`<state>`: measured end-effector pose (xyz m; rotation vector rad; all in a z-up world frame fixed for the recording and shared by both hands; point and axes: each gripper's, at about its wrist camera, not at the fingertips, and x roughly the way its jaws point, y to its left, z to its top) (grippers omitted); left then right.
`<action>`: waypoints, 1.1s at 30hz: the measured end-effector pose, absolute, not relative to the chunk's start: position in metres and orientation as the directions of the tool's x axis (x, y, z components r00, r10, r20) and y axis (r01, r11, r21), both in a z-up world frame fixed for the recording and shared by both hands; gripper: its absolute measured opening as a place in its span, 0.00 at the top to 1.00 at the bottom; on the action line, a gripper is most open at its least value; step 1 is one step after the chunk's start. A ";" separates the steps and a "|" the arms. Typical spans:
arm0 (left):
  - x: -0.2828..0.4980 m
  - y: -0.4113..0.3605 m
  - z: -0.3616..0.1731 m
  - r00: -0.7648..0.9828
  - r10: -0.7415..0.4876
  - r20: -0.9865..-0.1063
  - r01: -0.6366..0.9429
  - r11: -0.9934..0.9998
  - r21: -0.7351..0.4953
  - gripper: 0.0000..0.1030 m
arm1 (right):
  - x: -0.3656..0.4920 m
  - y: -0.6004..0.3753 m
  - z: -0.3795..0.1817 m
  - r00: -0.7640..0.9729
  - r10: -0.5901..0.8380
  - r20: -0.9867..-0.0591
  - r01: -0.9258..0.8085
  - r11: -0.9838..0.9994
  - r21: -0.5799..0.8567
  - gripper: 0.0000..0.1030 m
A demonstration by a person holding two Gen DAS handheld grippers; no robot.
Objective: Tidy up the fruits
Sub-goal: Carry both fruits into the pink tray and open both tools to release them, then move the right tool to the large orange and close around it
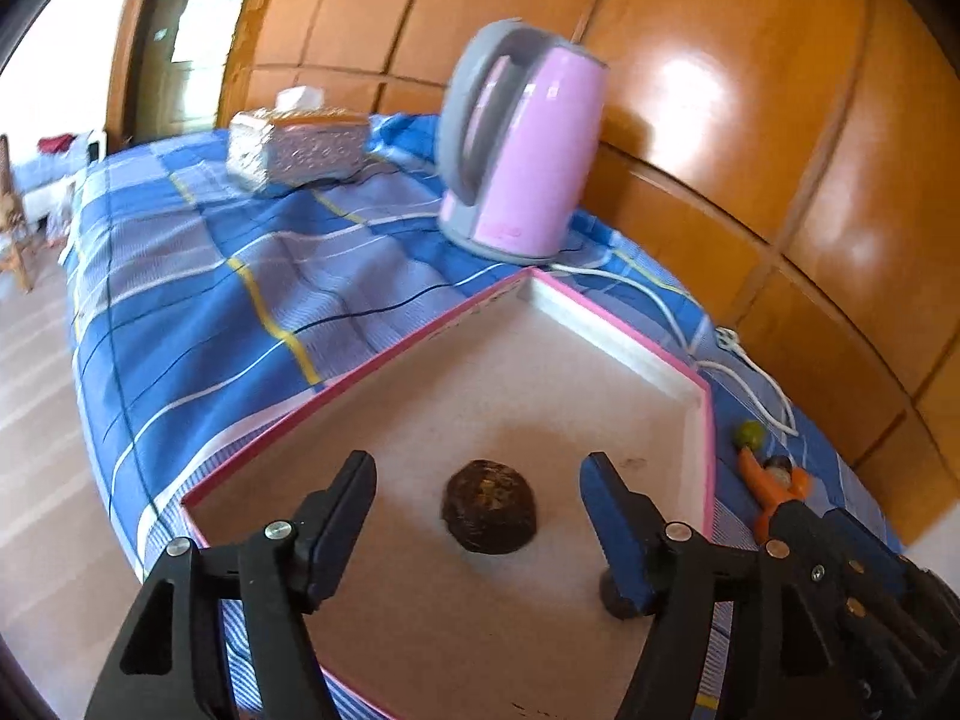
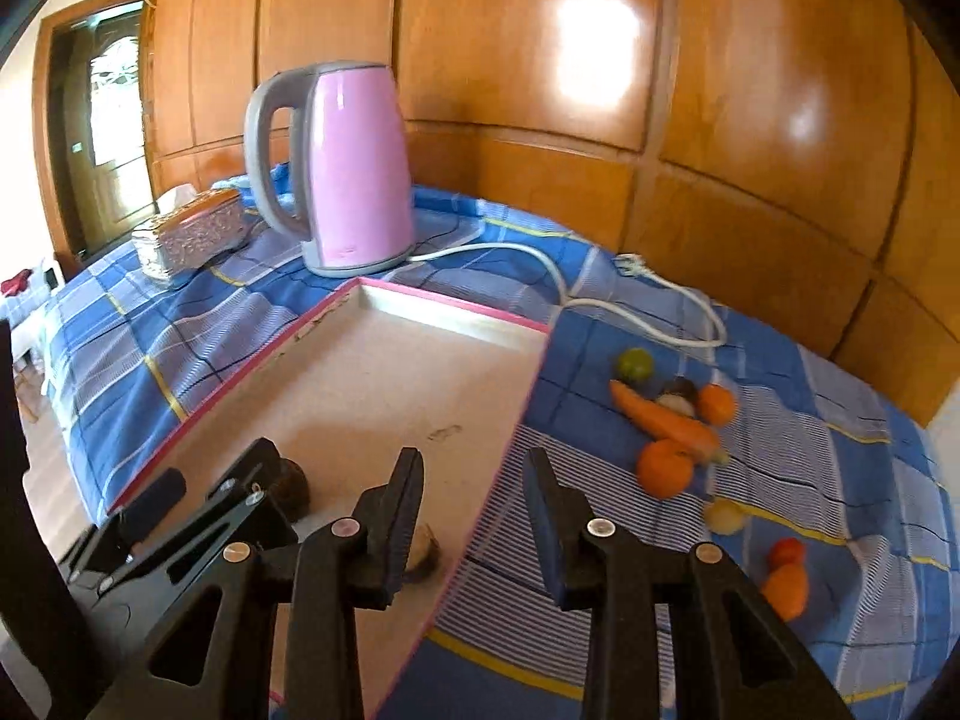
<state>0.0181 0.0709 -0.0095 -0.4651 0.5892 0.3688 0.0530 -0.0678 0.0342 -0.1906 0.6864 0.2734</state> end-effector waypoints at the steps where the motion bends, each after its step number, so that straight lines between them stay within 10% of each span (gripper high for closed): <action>1: 0.018 0.068 -0.008 0.779 0.197 -0.596 -0.444 0.844 -0.301 0.31 | 0.051 -0.072 0.035 0.741 0.179 -0.647 -0.301 0.950 -0.081 0.66; 33: 0.006 -0.006 0.008 0.864 0.124 -0.489 -0.168 0.985 -0.048 0.31 | 0.023 -0.180 0.013 0.751 -0.018 -0.660 -0.035 0.997 -0.067 0.66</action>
